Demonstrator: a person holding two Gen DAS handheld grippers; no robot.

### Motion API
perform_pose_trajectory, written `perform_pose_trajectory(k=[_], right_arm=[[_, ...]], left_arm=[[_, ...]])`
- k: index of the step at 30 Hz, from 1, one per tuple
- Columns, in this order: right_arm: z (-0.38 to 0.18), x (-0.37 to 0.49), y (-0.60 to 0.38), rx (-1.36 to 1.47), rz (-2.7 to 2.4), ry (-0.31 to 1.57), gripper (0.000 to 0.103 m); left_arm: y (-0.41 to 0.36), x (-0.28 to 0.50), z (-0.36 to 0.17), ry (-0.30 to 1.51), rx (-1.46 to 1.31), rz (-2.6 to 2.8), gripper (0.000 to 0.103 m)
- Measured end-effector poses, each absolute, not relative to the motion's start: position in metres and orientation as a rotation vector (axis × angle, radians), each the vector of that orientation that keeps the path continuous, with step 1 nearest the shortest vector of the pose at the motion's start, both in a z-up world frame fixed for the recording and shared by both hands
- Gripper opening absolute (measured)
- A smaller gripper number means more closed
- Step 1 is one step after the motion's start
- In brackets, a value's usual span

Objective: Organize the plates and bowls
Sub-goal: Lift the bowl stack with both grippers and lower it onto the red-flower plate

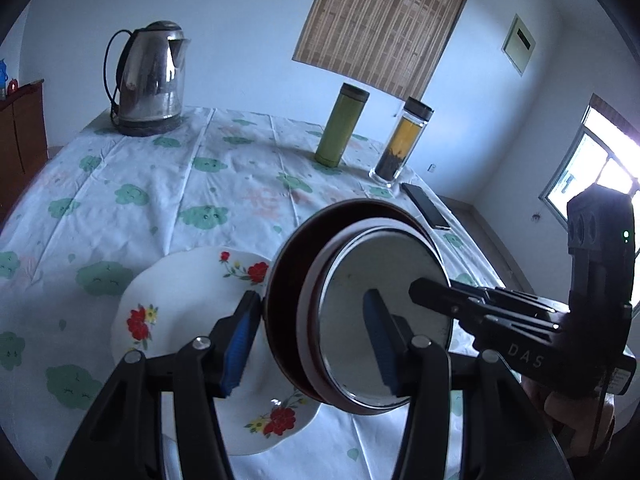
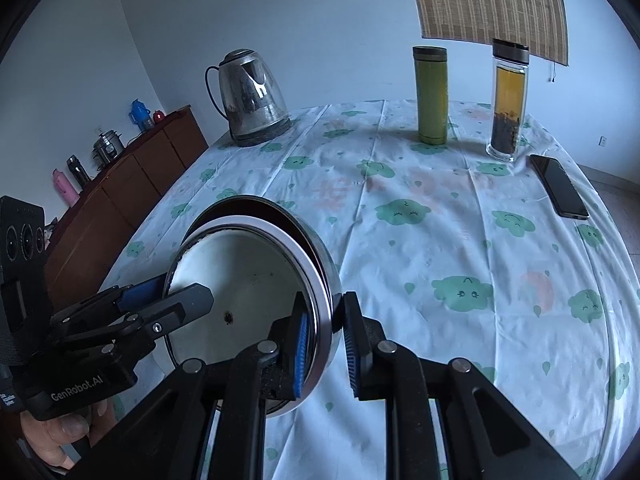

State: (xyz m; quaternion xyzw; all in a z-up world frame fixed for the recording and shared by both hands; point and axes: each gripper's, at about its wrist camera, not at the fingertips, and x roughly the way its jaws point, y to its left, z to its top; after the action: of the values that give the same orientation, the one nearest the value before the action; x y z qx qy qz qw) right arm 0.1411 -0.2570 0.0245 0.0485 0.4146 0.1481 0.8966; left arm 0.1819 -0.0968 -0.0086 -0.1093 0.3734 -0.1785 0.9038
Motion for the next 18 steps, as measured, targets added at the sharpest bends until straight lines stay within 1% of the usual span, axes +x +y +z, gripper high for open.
perform_pose_trajectory(k=[6,18], right_arm=[[0.027,0.139,-0.245,0.084,0.328,0.861,0.018],[0.021,0.137,-0.224,0.071,0.366,0.876,0.018]], left_arm=[[-0.086,0.174,-0.002,0.748,-0.214,-0.345,0.051],[-0.069,0.165,-0.006,0.75,-0.204,-0.296,0.051]])
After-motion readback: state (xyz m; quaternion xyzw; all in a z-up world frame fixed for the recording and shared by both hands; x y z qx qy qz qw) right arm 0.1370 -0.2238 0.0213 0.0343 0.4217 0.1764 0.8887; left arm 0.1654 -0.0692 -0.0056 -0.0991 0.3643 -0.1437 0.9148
